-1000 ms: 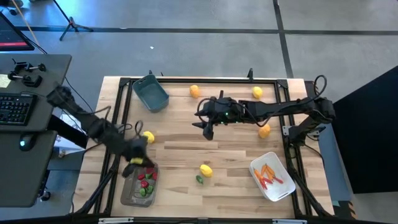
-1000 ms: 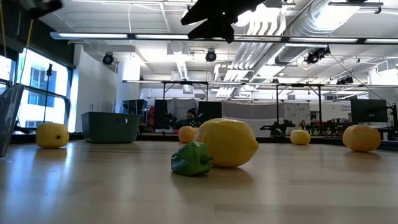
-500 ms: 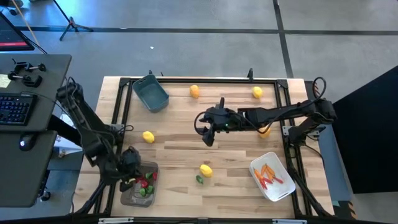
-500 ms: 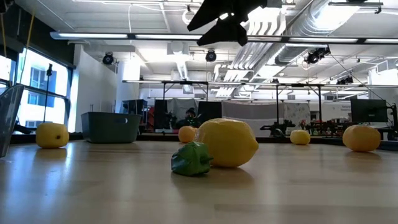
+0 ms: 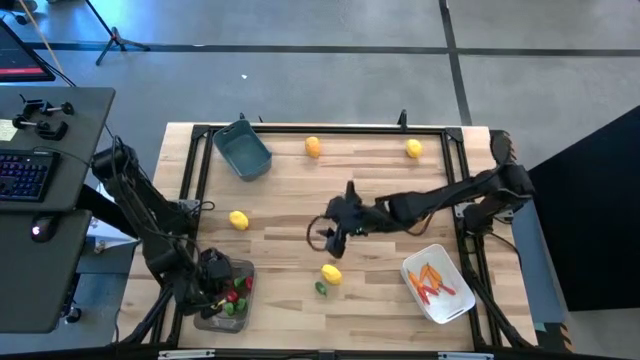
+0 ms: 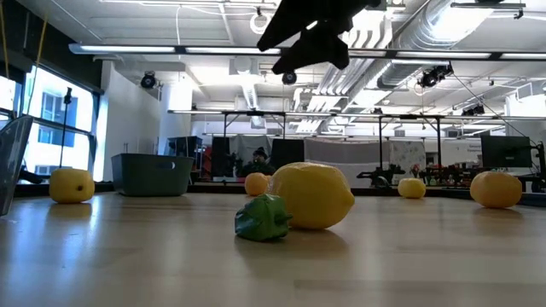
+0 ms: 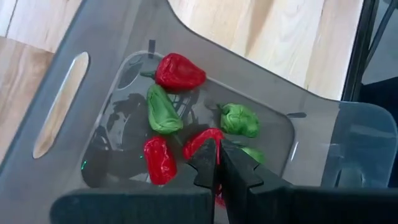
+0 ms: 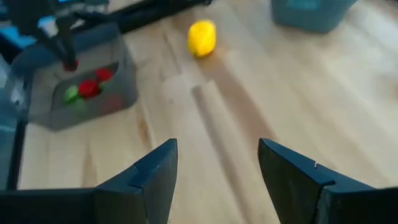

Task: Sort produce into baskets
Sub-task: Put the red chili pepper into the black bin, then put the green chili pepper into the black bin

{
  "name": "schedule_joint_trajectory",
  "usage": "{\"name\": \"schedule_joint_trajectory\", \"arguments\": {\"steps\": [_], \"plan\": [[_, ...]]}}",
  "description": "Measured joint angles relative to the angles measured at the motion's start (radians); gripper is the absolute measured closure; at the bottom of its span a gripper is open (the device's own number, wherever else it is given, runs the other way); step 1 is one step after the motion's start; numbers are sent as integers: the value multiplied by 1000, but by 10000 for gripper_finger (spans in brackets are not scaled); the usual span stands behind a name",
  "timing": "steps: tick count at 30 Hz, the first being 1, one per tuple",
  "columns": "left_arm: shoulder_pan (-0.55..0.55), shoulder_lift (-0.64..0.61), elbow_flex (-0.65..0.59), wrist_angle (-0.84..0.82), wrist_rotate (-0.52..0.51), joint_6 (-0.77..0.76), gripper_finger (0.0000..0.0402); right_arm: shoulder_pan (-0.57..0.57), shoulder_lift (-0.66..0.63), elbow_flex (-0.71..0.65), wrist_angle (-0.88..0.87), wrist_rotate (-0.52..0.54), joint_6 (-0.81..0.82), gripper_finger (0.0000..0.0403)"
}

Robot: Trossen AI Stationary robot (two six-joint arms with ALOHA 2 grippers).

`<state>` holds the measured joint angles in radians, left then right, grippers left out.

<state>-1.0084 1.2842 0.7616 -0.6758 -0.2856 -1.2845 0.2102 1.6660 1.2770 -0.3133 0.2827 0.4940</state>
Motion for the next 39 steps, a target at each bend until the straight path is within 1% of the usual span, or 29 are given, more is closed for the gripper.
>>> {"name": "schedule_joint_trajectory", "arguments": {"steps": [4, 7, 10, 12, 16, 20, 22, 24, 27, 32, 37, 39], "plan": [[1, 3, 0, 9, 17, -1, 388, 38, 48, 0, 8, -29, 38, 189], [6, 3, 0, 48, 45, 30, 365, 61, 75, 2, 36, -77, 60, 189], [8, 2, 0, 83, 57, 38, 334, 81, 118, 52, 9, -149, 105, 189], [8, -3, 0, 101, 58, 40, 313, 96, 156, 105, -57, -180, 127, 189], [7, -37, 0, 100, 45, 68, 278, 124, 256, 264, -228, -253, 208, 183], [7, -97, 0, 106, 12, 110, 266, 148, 352, 429, -397, -362, 337, 168], [7, -131, 0, 106, -6, 124, 267, 161, 391, 495, -451, -390, 405, 165], [7, -163, 0, 107, -25, 134, 271, 176, 422, 549, -487, -392, 462, 164], [7, -206, 0, 108, -51, 137, 278, 195, 463, 592, -537, -374, 548, 164], [7, -256, 0, 123, -90, 151, 287, 222, 520, 592, -543, -333, 670, 164], [7, -272, 1, 130, -101, 161, 293, 243, 571, 592, -543, -209, 729, 172], [6, -272, 1, 130, -110, 160, 294, 245, 589, 592, -543, -176, 745, 179]]}}
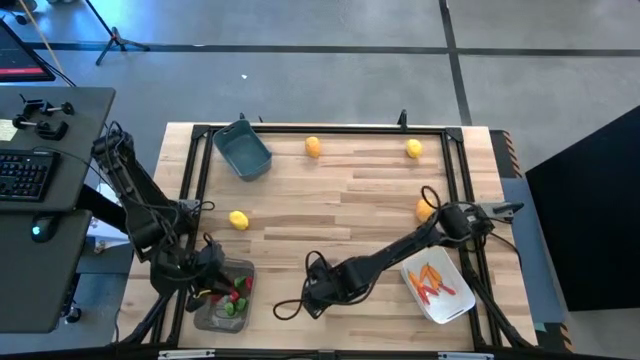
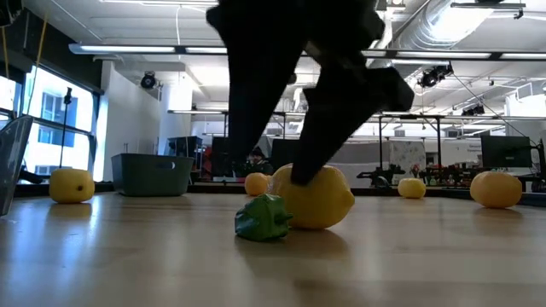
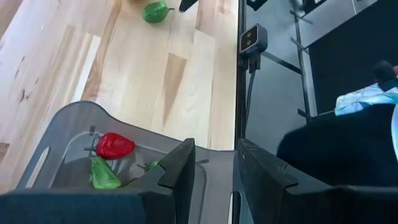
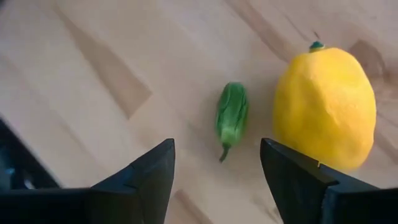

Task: Sort produce into baskets
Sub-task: Put the green chili pepper into the black bin

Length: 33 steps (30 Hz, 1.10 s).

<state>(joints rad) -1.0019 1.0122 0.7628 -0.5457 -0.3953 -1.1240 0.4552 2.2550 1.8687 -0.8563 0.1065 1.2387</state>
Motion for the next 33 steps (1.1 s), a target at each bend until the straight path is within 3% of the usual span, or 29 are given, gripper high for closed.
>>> {"name": "schedule_joint_trajectory", "arguments": {"steps": [12, 19, 22, 25, 30, 33], "plan": [[-2, 0, 0, 33, -15, 7, 296, 0, 94, 2, 34, 72, 46, 223], [-72, -20, 0, 65, -117, 49, 329, -1, 96, 33, 44, 86, 9, 344], [-97, -39, 0, 84, -145, 66, 365, -1, 96, 65, 123, 104, -52, 387], [-110, -60, 0, 99, -164, 89, 395, -1, 96, 98, 286, 132, -130, 381], [-112, -95, 0, 127, -169, 145, 400, -8, 96, 149, 532, 210, -270, 389], [-104, -114, 0, 135, -175, 171, 401, -29, 101, 189, 594, 222, -343, 393]]}}
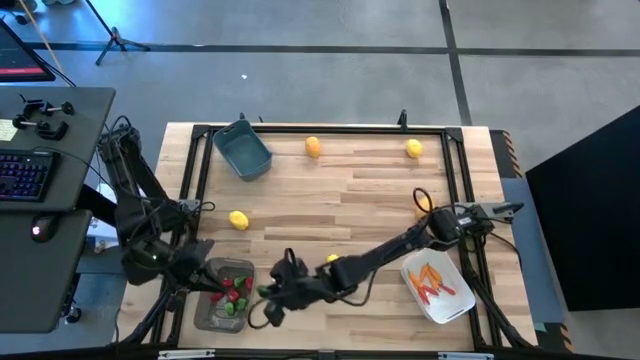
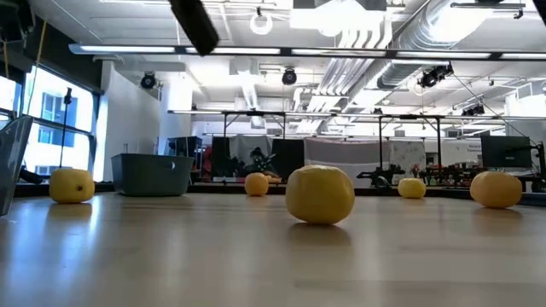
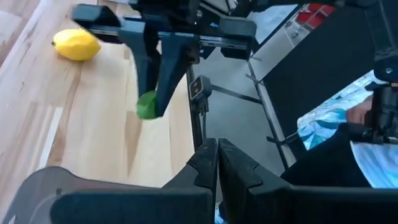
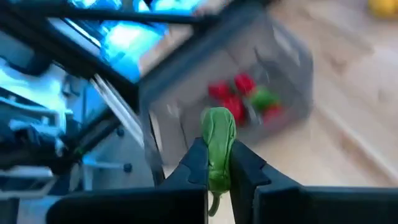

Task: Sort produce into baskets
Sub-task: Put the green chili pepper into the black bin

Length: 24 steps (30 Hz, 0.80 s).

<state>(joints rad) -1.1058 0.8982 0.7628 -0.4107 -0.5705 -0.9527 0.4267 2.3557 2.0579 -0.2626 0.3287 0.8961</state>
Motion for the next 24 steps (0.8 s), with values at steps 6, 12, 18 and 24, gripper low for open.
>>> {"name": "schedule_joint_trajectory", "arguments": {"steps": [6, 12, 18, 24], "plan": [[31, -37, 0, -2, 0, 44, 401, -57, 76, 107, 10, -32, -98, 393], [78, -79, 0, -53, 13, 76, 401, -107, 183, 246, 54, -143, -148, 394], [118, -136, 0, -127, 19, 76, 401, -132, 240, 264, 124, -248, -135, 381], [169, -193, 0, -173, 21, 93, 401, -147, 239, 250, 117, -274, -152, 330]]}}
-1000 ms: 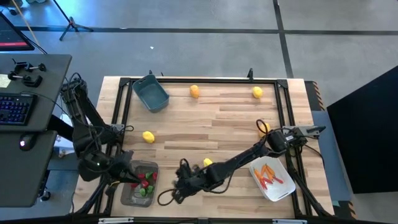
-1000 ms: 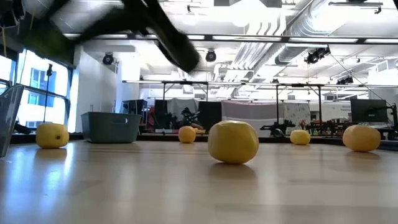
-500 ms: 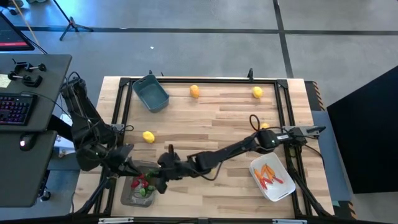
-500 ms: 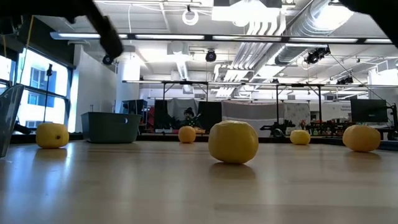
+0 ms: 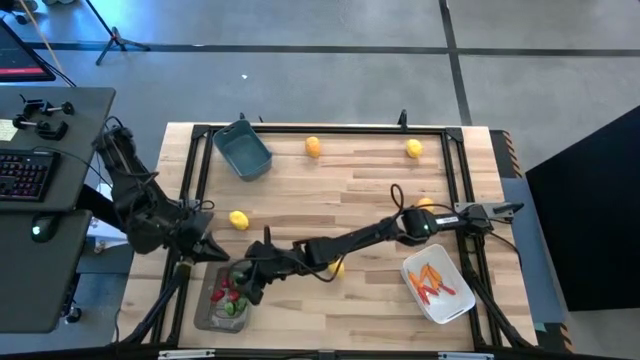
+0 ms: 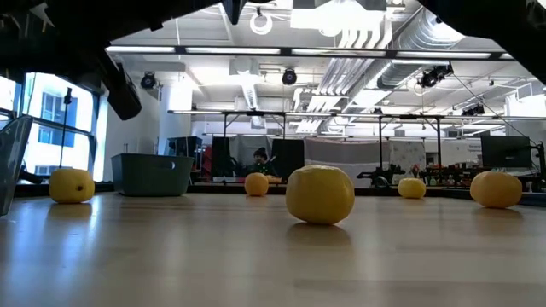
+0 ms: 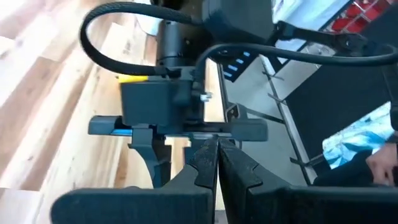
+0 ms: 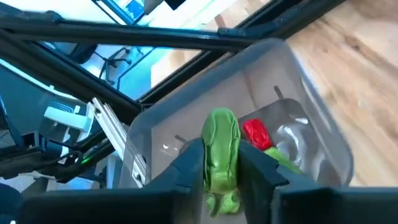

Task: Sort produce into baskets
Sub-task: Put the green chili pepper into the black bin, then put the lemon into the blue bin

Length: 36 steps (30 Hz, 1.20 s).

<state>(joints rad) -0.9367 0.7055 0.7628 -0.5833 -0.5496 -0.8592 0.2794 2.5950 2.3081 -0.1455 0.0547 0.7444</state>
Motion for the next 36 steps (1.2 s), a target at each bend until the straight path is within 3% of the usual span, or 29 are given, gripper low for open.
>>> {"name": "schedule_joint_trajectory", "arguments": {"steps": [10, 14, 18, 23, 29, 32, 36], "plan": [[138, -39, 0, -71, 70, 11, 401, -26, -1, 1, 1, -47, -2, 231], [196, -32, 0, -106, 96, -27, 401, -44, -20, 1, -43, -136, -41, 213], [255, -26, 0, -137, 101, -28, 401, -69, -91, 2, -251, -125, -152, 260], [356, -11, 0, -168, 153, -10, 401, -115, -159, 2, -482, -65, -335, 385], [491, 7, 0, -176, 306, 107, 401, -180, -193, 2, -526, -2, -494, 399], [566, 19, 0, -186, 401, 158, 401, -212, -171, -27, -450, -54, -537, 401], [668, 40, 0, -216, 532, 233, 401, -244, -173, -197, -216, -166, -502, 402]]}}
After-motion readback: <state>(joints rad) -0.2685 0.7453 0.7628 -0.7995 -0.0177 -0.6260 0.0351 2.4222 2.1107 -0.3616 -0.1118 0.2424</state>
